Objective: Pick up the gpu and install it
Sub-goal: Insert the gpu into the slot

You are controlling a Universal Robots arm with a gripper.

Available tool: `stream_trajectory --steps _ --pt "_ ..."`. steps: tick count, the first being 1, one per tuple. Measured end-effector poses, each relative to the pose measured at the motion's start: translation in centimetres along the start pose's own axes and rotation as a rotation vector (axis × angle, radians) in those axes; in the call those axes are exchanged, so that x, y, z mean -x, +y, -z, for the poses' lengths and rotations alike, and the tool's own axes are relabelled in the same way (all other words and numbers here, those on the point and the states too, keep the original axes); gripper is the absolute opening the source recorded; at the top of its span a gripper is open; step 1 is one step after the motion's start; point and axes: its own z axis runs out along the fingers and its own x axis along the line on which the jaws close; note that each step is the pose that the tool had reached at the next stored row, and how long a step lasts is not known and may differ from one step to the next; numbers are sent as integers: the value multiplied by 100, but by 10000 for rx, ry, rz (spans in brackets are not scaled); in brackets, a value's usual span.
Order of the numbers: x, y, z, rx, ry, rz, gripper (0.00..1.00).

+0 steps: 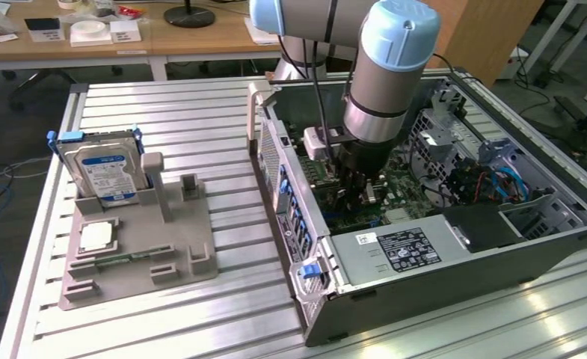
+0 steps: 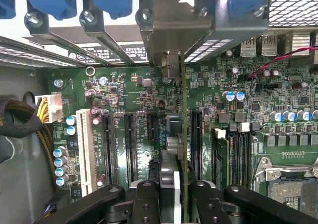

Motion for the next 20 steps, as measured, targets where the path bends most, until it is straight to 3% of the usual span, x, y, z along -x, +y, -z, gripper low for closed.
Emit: stream_trajectory --steps 20 --pt "-1 17 -3 0 1 0 28"
